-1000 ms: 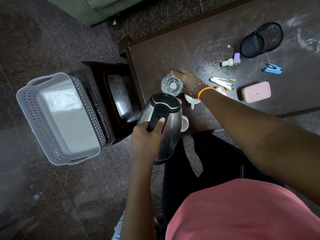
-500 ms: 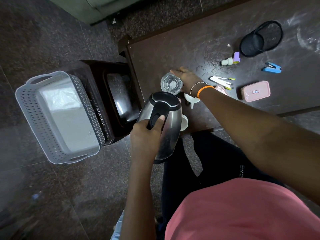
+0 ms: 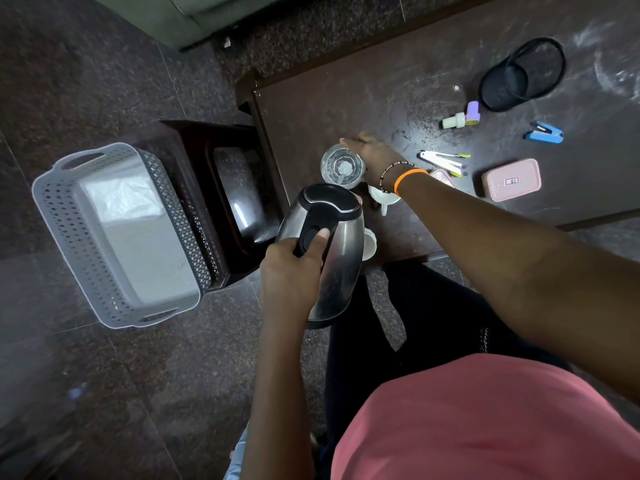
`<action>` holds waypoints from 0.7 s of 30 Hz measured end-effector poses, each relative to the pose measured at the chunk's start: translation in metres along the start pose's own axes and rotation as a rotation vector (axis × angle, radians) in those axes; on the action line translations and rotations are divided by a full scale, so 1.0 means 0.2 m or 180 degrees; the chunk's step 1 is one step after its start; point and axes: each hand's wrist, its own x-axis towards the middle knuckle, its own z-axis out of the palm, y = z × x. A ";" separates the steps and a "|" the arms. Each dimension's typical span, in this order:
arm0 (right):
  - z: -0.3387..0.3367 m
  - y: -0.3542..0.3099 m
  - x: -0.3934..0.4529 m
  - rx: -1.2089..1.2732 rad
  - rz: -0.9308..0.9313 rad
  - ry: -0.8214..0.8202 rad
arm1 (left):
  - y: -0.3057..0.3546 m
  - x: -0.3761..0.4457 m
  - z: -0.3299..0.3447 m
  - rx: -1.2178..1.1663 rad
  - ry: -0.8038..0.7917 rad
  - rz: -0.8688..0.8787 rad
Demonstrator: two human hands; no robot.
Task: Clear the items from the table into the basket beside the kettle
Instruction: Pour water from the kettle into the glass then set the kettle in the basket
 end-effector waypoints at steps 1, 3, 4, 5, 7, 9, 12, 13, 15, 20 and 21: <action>0.00 0.00 0.00 0.0002 0.0006 0.0000 | 0.00 0.00 0.00 -0.0005 0.0001 0.0003; 0.00 0.00 0.00 0.0001 0.0015 -0.0004 | 0.00 0.00 0.00 -0.0014 0.0007 0.0009; 0.00 0.00 0.00 0.0001 0.0020 -0.0007 | 0.00 0.00 0.00 -0.0017 0.0013 0.0011; 0.00 0.00 0.00 -0.0002 0.0023 -0.0005 | 0.00 0.01 0.00 -0.0023 0.0017 0.0014; 0.00 0.00 0.00 -0.0009 0.0017 -0.0005 | 0.00 0.01 0.00 -0.0038 0.0017 0.0023; 0.00 0.00 0.00 -0.0002 0.0019 -0.0026 | 0.00 0.01 0.00 -0.0046 0.0025 0.0026; 0.00 0.00 0.00 -0.0031 0.0024 -0.0008 | 0.00 0.02 0.00 -0.0046 0.0040 0.0035; 0.00 0.00 0.00 -0.0035 0.0020 0.0011 | 0.00 0.02 0.00 -0.0049 0.0039 0.0045; 0.00 0.00 0.00 -0.0045 0.0005 0.0036 | 0.00 0.02 0.00 -0.0074 0.0025 0.0057; 0.00 0.00 -0.01 -0.0054 -0.0019 0.0043 | 0.00 0.02 0.00 -0.0112 -0.0001 0.0092; -0.01 0.00 -0.01 -0.0047 -0.0026 0.0039 | 0.00 0.02 0.00 -0.0114 0.0001 0.0087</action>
